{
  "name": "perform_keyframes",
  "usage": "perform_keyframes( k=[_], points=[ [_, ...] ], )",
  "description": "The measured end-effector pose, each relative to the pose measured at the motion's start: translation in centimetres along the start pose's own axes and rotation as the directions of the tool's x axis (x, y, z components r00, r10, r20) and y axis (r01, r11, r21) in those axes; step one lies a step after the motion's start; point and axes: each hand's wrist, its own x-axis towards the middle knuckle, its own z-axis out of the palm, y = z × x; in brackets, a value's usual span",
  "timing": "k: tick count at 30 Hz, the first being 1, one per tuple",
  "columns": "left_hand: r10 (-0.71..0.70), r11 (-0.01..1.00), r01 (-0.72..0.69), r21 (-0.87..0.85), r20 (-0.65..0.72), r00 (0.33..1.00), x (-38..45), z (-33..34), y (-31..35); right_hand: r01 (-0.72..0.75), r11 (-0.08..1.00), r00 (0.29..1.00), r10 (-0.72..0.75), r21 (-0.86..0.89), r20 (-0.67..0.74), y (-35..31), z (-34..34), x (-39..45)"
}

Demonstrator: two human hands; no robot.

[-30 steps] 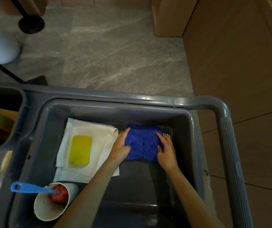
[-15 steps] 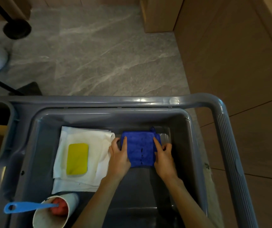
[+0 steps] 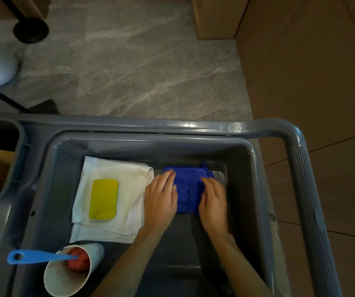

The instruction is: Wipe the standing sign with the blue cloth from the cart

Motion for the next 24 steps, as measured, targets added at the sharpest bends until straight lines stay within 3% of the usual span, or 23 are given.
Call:
perform_keyframes(
  k=[3, 5, 7, 11, 16, 21, 24],
  points=[
    [0.079, 0.984, -0.088, 0.153, 0.064, 0.995, 0.3, 1.5, -0.2, 0.053, 0.998, 0.994, -0.048, -0.041, 0.102, -0.7, 1.2, 0.8],
    [0.066, 0.968, -0.098, 0.232, 0.138, 0.988, -0.3, 2.4, -1.3, 0.119, 0.971, 0.980, -0.081, -0.209, 0.180, 0.2, 1.8, 0.9],
    [0.072, 0.956, -0.121, 0.267, 0.185, 0.980, -1.1, 3.0, -2.6, 0.156, 0.927, 0.961, -0.062, -0.342, 0.269, 1.8, 2.2, 0.6],
    [0.107, 0.934, -0.180, 0.308, 0.240, 0.965, -1.3, 3.2, -4.1, 0.184, 0.894, 0.951, -0.056, -0.409, 0.306, 2.7, 2.7, 0.6],
    [0.082, 0.931, -0.170, 0.322, 0.269, 0.960, -1.1, 2.9, -3.7, 0.168, 0.899, 0.943, -0.026, -0.404, 0.332, 2.8, 2.2, 0.9],
    [0.039, 0.928, -0.185, 0.324, 0.409, 0.912, -0.7, 1.7, -3.6, 0.160, 0.926, 0.914, -0.008, -0.342, 0.406, 1.9, 0.9, 1.2],
    [0.023, 0.954, -0.153, 0.258, 0.445, 0.895, 0.0, 0.7, -2.9, 0.069, 0.984, 0.934, -0.006, -0.164, 0.358, 0.7, -0.6, 1.3]
  ],
)
